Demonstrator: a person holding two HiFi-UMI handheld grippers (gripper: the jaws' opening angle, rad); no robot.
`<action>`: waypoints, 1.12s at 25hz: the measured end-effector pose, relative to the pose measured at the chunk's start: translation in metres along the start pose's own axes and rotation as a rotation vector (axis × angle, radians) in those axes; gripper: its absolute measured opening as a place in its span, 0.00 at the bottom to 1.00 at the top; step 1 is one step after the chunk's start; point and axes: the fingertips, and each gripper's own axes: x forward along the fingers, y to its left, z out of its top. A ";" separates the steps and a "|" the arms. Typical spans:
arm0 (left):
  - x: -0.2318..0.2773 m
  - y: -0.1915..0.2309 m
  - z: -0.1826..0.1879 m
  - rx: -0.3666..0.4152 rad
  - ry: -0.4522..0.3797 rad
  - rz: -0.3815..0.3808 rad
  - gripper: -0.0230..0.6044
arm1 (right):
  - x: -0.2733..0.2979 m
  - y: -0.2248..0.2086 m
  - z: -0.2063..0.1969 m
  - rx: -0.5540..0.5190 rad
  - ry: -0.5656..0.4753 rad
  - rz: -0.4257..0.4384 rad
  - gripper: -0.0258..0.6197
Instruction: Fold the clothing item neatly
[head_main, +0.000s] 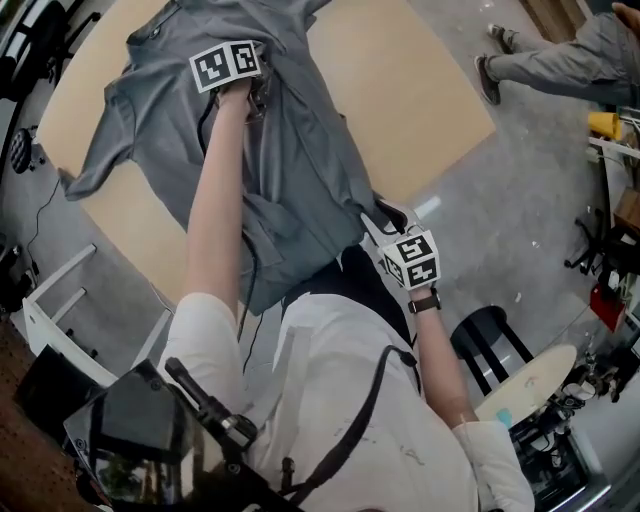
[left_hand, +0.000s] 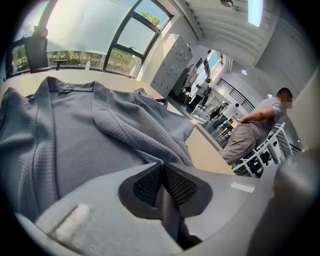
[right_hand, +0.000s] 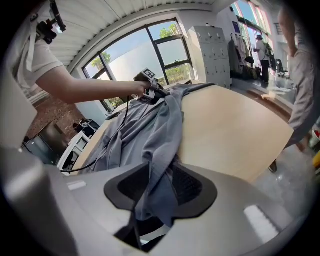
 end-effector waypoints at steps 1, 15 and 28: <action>-0.004 -0.001 0.002 0.000 -0.006 -0.003 0.06 | 0.002 0.000 -0.001 0.001 0.001 -0.010 0.26; -0.117 0.002 0.027 -0.063 -0.170 -0.074 0.06 | -0.070 0.075 0.031 0.040 -0.061 0.399 0.10; -0.137 0.099 -0.011 0.123 0.043 0.166 0.07 | 0.010 0.196 -0.012 0.067 0.159 0.569 0.19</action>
